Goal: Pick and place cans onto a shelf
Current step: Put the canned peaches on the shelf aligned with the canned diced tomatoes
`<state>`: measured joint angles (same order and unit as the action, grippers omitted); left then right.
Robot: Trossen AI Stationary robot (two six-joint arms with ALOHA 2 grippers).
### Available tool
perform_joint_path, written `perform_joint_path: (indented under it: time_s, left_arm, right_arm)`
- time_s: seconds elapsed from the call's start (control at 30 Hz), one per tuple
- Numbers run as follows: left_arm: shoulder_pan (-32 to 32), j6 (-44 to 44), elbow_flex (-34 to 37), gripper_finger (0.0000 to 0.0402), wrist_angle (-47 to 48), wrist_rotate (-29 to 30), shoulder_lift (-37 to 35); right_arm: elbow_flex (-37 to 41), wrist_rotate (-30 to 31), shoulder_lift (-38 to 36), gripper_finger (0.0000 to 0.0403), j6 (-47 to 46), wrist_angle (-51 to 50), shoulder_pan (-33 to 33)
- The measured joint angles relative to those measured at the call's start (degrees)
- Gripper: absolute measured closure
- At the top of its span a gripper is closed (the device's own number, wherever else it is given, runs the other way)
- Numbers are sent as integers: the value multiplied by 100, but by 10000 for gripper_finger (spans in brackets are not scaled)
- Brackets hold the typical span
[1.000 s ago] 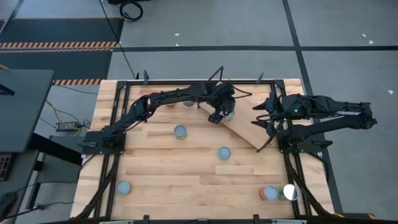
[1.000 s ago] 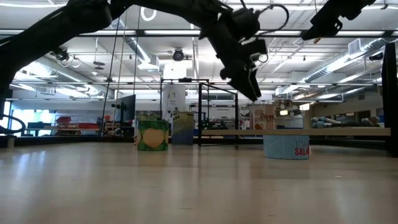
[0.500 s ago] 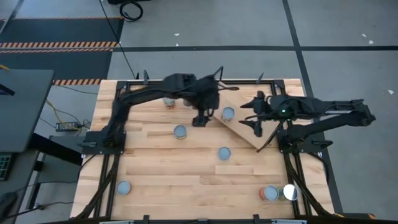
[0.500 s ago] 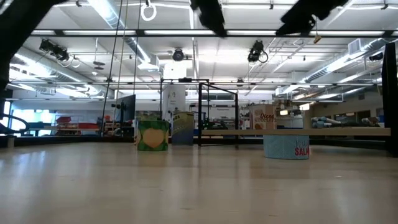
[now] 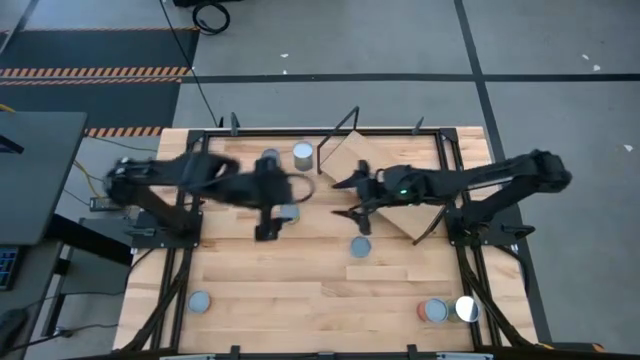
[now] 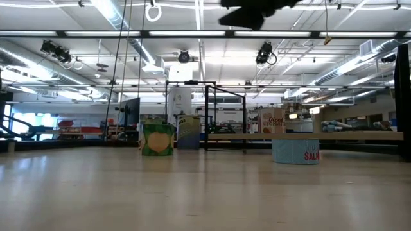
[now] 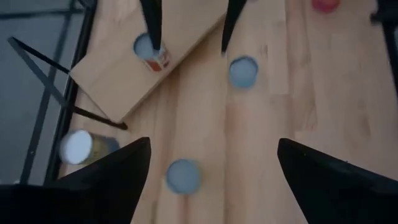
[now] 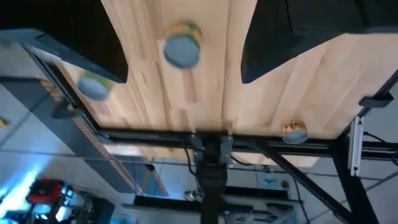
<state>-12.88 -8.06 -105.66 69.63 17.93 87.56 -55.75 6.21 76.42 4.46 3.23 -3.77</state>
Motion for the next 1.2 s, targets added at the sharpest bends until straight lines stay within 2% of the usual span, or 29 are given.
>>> perform_joint_path:
  time_s: [0.1, 0.3, 0.47, 0.63, 0.73, 0.87, 1.2]
  left_arm:
    - [-513, -615, 1218, 45, -692, 517, -665]
    - [-1152, -1400, 3324, 45, -2206, 1009, -1436]
    - [-1371, -1728, 4759, 45, -3774, 1380, -1922]
    - [-1383, -1906, 5935, 45, -4913, 1653, -2396]
    - [-1292, -2030, 6404, 45, -5392, 1688, -2538]
    - [-1161, -2086, 6690, 45, -5802, 1706, -2539]
    - [-940, -2103, 6744, 45, -5779, 1784, -2532]
  right_arm:
    - [-387, -249, 643, 66, 48, 147, -13]
    - [-915, -781, 1819, 35, 27, 307, 85]
    - [-1199, -1002, 2457, 30, 27, 520, 260]
    - [-1402, -1354, 2976, 30, 3, 807, 511]
    - [-1490, -1486, 3237, 30, -24, 843, 645]
    - [-1491, -1526, 3424, 31, -135, 890, 776]
    - [-1495, -1538, 3257, 31, -83, 1022, 915]
